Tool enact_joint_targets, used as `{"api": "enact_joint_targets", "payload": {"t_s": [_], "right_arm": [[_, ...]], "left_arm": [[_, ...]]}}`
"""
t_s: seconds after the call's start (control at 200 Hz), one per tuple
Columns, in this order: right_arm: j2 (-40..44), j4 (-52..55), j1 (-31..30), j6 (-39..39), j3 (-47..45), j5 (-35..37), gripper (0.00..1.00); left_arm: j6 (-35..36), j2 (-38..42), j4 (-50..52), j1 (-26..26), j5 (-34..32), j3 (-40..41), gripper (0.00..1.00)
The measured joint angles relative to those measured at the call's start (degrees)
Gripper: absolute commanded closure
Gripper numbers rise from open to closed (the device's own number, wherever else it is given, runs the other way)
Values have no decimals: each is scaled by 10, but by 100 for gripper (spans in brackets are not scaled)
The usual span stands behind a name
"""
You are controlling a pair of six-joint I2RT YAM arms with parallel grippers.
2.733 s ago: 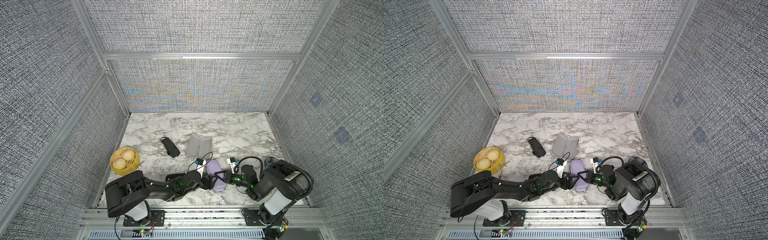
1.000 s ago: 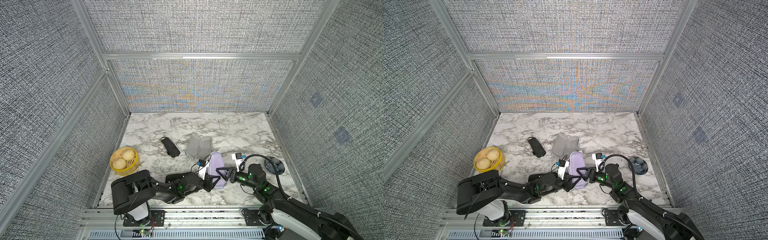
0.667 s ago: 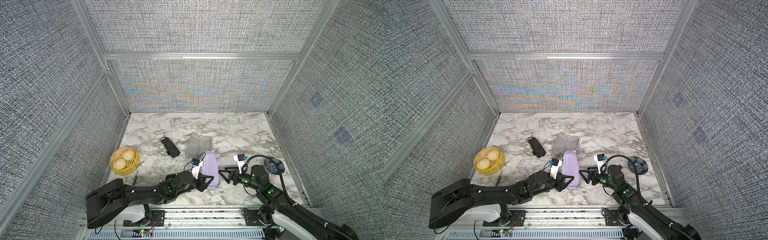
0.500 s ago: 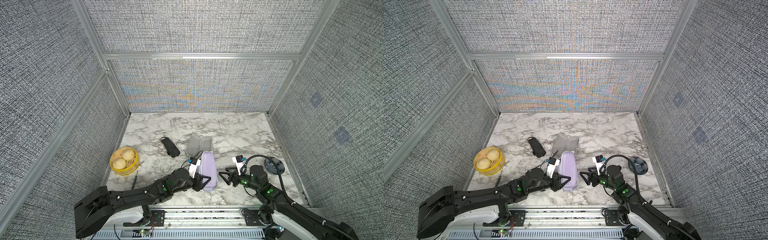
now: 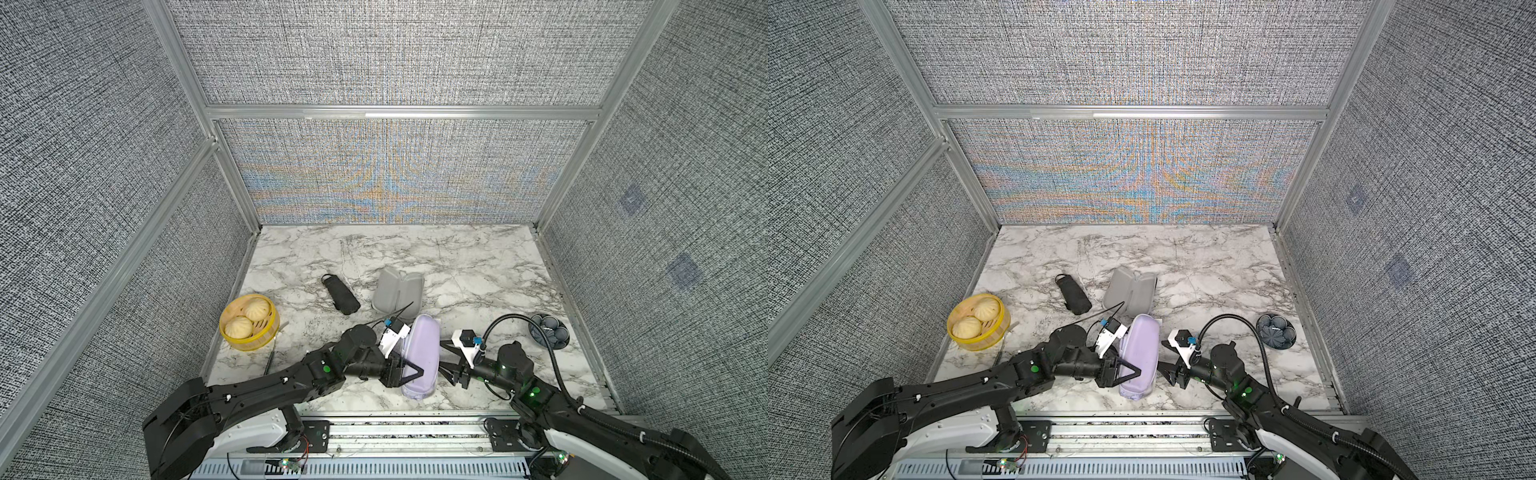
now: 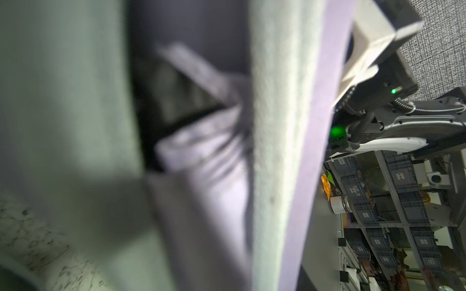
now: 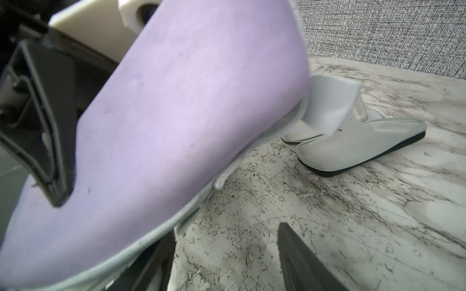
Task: Put umbrellas into zippered umbrella sleeves
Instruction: Zip the zipper on the umbrella sleeve.
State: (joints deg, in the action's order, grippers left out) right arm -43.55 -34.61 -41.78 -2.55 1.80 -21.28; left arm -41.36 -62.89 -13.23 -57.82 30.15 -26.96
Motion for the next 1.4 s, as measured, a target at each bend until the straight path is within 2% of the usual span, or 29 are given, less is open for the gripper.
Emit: {"api": "enact_joint_targets", "payload": {"t_s": [0.275,0.531,0.666,0.816,0.991,1.231,1.401], "right_arm": [[12,-56,-7,57,-12,29,37],[22,-69,-7,87,-12,26,41],[3,-84,-7,100,-11,19,50],[-23,-81,-7,115,0,20,53],[-57,-96,-7,123,8,13,72],[-50,-109,-8,125,15,15,66],[-23,-100,-8,129,15,13,75]], "left_arm": [[8,3,-2,33,58,2,89],[10,-7,4,36,76,-7,90],[9,-21,-2,37,80,-10,91],[15,-53,1,39,106,-30,91],[21,-59,0,39,125,-31,91],[24,-21,26,43,116,-24,92],[24,1,28,44,102,-13,92]]}}
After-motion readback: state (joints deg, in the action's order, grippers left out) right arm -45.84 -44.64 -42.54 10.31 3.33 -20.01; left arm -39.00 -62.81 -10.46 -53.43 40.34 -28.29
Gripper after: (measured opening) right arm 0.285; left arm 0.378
